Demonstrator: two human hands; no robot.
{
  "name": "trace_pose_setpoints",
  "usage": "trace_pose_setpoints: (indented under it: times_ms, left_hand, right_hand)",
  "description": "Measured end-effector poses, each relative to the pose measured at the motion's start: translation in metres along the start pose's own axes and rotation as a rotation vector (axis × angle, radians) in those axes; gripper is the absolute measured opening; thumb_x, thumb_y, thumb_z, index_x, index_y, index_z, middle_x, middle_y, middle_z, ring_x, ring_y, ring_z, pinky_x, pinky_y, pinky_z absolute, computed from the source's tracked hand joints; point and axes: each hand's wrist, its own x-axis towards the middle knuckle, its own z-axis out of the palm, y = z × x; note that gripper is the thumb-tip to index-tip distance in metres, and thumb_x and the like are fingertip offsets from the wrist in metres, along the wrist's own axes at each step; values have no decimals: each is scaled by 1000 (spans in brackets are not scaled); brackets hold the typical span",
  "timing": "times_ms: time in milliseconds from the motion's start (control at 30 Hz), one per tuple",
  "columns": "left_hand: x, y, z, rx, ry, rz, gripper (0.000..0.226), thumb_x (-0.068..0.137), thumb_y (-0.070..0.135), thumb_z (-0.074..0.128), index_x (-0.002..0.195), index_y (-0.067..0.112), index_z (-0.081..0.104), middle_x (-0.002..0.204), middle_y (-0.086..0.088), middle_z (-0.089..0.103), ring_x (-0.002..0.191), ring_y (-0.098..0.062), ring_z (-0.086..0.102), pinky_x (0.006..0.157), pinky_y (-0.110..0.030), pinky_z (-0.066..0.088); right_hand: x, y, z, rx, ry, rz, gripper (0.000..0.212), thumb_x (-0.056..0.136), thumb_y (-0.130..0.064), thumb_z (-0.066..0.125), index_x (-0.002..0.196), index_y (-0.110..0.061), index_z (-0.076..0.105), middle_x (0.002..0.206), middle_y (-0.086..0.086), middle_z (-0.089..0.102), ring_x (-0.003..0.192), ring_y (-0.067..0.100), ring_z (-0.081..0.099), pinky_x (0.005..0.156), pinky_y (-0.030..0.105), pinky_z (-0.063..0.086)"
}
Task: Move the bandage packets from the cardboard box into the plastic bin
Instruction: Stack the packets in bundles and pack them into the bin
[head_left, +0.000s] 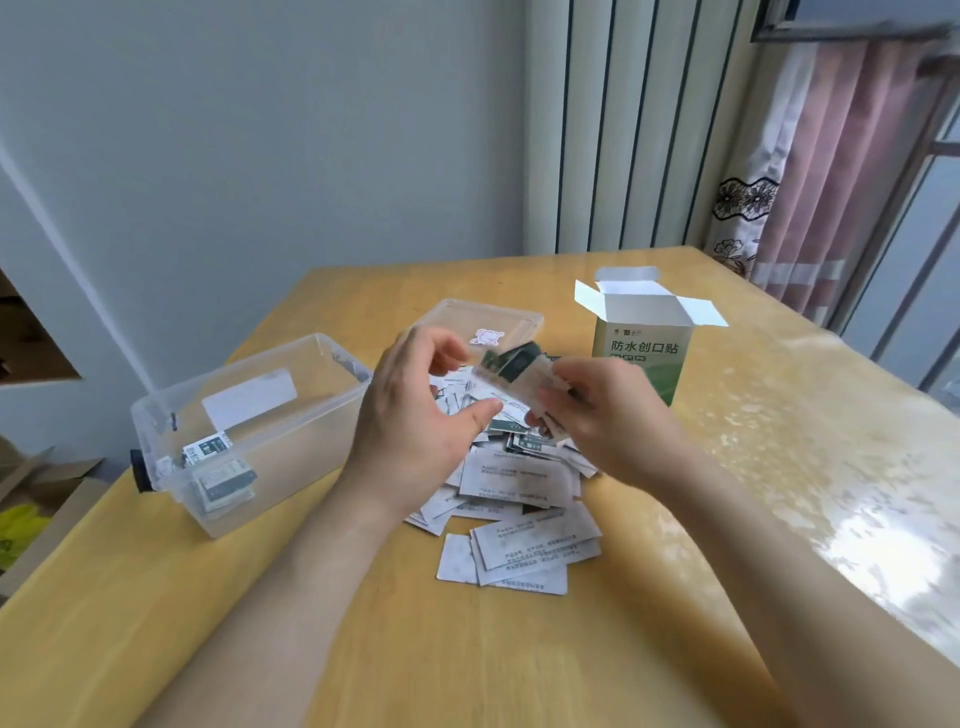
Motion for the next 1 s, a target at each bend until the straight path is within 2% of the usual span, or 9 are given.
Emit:
trace_pose_setpoints:
  times_ms: [67, 133, 200, 333, 600, 733, 833, 900, 1000]
  left_hand:
    - [-1, -1, -3, 131, -309, 7, 36, 70, 38, 81, 97, 33, 57, 98, 18, 55, 97, -2, 50, 86, -24, 45]
    - [-4, -2, 0, 319, -638, 27, 48, 68, 53, 78, 111, 38, 61, 108, 18, 52, 108, -4, 45, 95, -31, 43]
    - [-7, -4, 5, 385, -730, 42, 50, 73, 54, 74, 118, 36, 63, 109, 16, 54, 110, -5, 46, 96, -31, 42]
    - [-2, -4, -1, 267, -629, 4, 15, 85, 38, 68, 95, 31, 75, 88, 10, 68, 89, -10, 58, 81, -36, 48]
    - [-2, -5, -7, 74, -701, -190, 9, 77, 30, 79, 79, 38, 76, 82, 19, 72, 79, 4, 63, 76, -22, 51]
    - [-1, -4, -4, 22, -371, -120, 10, 89, 24, 67, 90, 29, 75, 77, 12, 72, 72, -4, 62, 69, -28, 50]
    - [0, 3, -3, -400, -109, -277, 14, 96, 22, 59, 102, 21, 72, 88, 6, 76, 81, -13, 70, 77, -34, 56]
    - [1, 7, 1, -630, -65, -401, 17, 99, 22, 53, 105, 16, 67, 92, -4, 75, 83, -22, 71, 79, -43, 57]
    - [-3, 5, 14, -490, -89, -428, 27, 98, 39, 46, 100, 15, 59, 80, -7, 71, 70, -29, 65, 64, -43, 51]
  right_hand:
    - [0, 6, -4, 359, 12, 202, 17, 96, -13, 56, 88, -6, 69, 75, 5, 74, 64, 16, 71, 56, 30, 55]
    - [-2, 7, -1, 653, 11, 365, 16, 97, -12, 55, 100, -3, 69, 81, 12, 75, 69, 19, 72, 52, 26, 53]
    - [-4, 6, 6, 699, 10, 426, 16, 97, -13, 55, 100, -4, 68, 81, 12, 75, 71, 21, 71, 48, 23, 50]
    - [-5, 2, 12, 681, 21, 430, 16, 99, -15, 53, 101, -6, 66, 81, 9, 76, 70, 19, 70, 49, 26, 52]
    - [-3, 4, 11, 709, 109, 385, 17, 98, -10, 52, 103, -5, 67, 87, 13, 75, 71, 20, 70, 68, 34, 60]
    - [-2, 3, 9, 834, 133, 387, 17, 98, -9, 53, 102, -5, 69, 94, 15, 74, 82, 25, 71, 73, 38, 59]
    - [-4, -7, 10, 940, 122, 418, 15, 96, -7, 55, 100, -6, 70, 94, 13, 75, 80, 24, 70, 67, 33, 57]
    - [-7, -17, 19, 973, 106, 398, 17, 96, -6, 53, 100, -6, 69, 90, 14, 74, 76, 27, 68, 68, 41, 58]
    - [-13, -34, 37, 1011, 94, 317, 22, 99, -3, 43, 104, 1, 64, 75, 19, 61, 62, 27, 53, 60, 38, 50]
